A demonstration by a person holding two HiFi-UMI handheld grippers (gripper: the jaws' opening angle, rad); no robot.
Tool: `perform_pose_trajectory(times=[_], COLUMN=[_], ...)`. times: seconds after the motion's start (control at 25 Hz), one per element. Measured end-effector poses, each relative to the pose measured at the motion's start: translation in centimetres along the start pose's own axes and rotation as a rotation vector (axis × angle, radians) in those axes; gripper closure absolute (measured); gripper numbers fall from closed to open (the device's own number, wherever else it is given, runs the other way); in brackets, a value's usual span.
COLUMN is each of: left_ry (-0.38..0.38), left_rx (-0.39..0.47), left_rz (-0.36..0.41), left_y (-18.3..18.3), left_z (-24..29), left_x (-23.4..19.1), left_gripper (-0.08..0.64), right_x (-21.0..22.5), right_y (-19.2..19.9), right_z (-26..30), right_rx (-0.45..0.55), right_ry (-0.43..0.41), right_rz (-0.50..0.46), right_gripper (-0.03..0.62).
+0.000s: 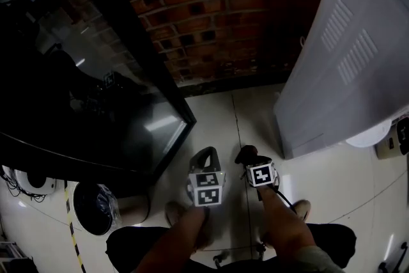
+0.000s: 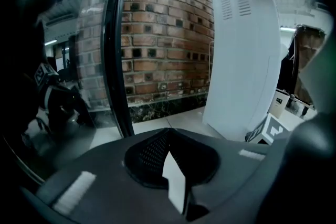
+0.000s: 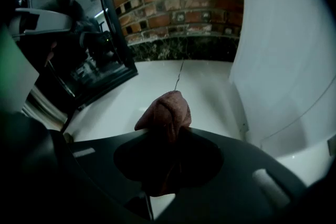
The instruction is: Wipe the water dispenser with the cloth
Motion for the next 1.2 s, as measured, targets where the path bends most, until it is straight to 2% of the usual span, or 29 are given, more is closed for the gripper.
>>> perform_pose_trajectory(times=[0.2, 0.32, 0.48, 0.6, 0.68, 0.76, 0.92, 1.08, 1.2], left_ry=[0.036, 0.06, 0.12, 0.163, 0.196, 0.235, 0.286, 0.304, 0.305], left_rx=[0.1, 0.191, 0.275, 0.288, 0.276, 0.284, 0.343, 0.35, 0.358], left_rz=[0.143, 0.157, 0.179, 0.167, 0.114, 0.08, 0.116, 0.116, 0.118], left_y=[-6.8, -12.0, -16.3, -16.6, -16.8, -17.5, -18.8, -19.1, -19.3], left_z=[-3.0, -5.3, -8.6, -10.0, -10.3, -10.7, -11.7, -12.2, -12.6], left_x=[0.9, 2.1, 3.7, 4.6, 5.1, 6.1, 8.1, 8.8, 8.9], left_gripper=[0.56, 0.56, 0.56, 0.56, 0.56, 0.56, 0.56, 0.56, 0.56], right_x=[2.0, 4.3, 6.7, 7.4, 6.8, 6.5, 6.1, 5.3, 4.8], right_y=[-5.8, -8.8, -10.7, -11.1, -11.8, -12.4, -13.8, -14.8, -14.5], right_z=[-8.1, -13.8, -20.4, -24.3, -26.3, -28.0, -31.4, -35.4, -38.6], right_rx=[0.213, 0.345, 0.432, 0.499, 0.534, 0.58, 0.69, 0.807, 0.842], right_ry=[0.137, 0.23, 0.309, 0.284, 0.28, 0.279, 0.257, 0.199, 0.22], right_rz=[-0.072, -0.134, -0.276, -0.32, -0.365, -0.356, -0.317, -0.341, -0.382], right_gripper=[0.499, 0.5, 0.502, 0.509, 0.509, 0.509, 0.511, 0.511, 0.511])
Point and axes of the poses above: the fingertips, and each gripper's own axes: z forward along the fingers, x to its right, y out of its underside, the point moved 9 cm from there along -z, backward along the fingers, and after that the axes turned 15 degrees about -z, right-handed, at the moved point
